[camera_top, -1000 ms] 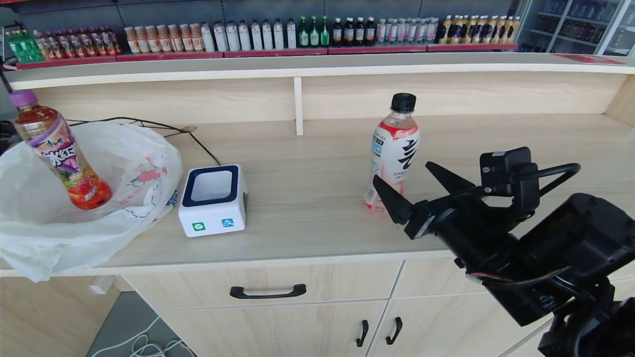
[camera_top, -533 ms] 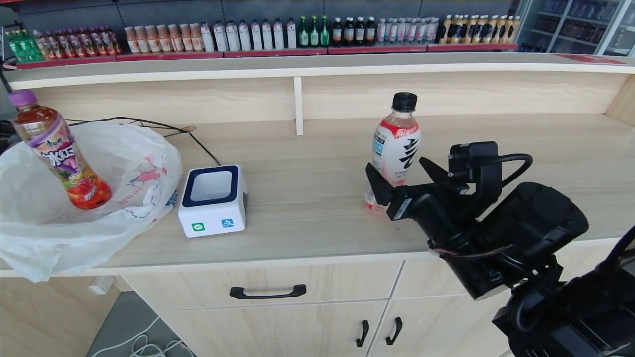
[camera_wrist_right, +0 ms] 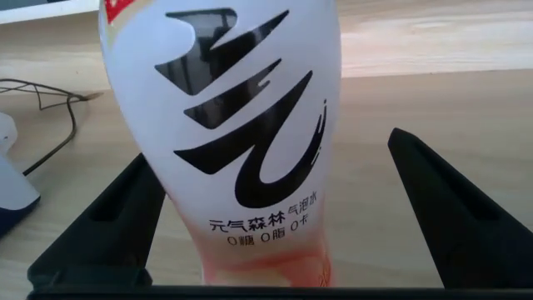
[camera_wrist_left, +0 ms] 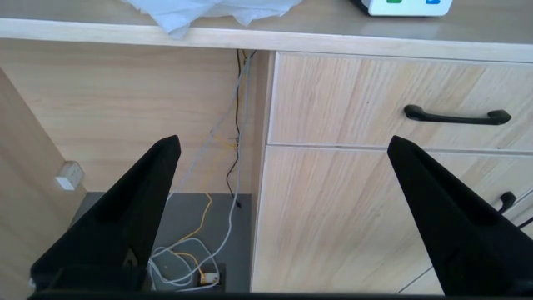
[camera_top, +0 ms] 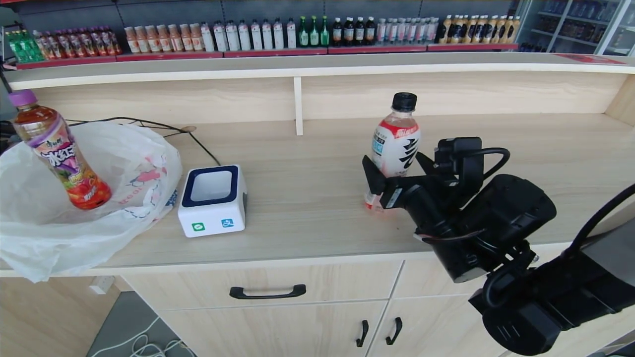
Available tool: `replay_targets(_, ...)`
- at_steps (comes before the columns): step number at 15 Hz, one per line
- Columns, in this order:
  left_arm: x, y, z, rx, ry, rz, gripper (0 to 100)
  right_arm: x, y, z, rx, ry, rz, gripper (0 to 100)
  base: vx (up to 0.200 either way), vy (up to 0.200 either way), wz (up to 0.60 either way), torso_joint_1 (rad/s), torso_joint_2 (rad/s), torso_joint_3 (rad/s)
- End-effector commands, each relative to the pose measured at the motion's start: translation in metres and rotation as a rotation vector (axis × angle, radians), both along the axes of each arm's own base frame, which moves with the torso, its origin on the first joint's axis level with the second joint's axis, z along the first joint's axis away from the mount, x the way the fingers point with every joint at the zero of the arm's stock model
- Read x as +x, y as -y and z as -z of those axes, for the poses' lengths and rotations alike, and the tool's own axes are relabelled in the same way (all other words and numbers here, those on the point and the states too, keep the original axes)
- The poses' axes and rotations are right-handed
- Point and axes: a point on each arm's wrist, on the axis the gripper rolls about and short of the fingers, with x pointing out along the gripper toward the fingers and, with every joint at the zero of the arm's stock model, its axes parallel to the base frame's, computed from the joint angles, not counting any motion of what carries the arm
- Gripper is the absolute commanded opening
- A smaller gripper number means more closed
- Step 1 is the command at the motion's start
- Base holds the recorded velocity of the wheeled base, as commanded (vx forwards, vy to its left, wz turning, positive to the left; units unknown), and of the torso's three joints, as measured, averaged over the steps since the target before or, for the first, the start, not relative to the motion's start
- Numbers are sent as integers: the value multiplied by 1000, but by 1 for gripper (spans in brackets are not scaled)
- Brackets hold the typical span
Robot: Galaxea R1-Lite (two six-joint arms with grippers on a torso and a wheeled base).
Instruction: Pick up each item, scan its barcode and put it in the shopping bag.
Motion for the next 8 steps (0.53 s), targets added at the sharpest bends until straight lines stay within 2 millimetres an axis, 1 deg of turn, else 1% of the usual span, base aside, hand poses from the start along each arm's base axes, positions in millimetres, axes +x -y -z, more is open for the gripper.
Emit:
replay_targets(1,0,0,0,0,0,0,100,8,-4,3,1,2,3,100,0,0,0,0,0,0)
replay_targets(4,0,0,0,0,0,0,100,13,-8,5,5,6,2,100,0,0,0,0,0,0)
replay_targets(8,0,0,0,0,-1,0,100,13,-7,4,18,4,0,100,0,0,0,0,0,0)
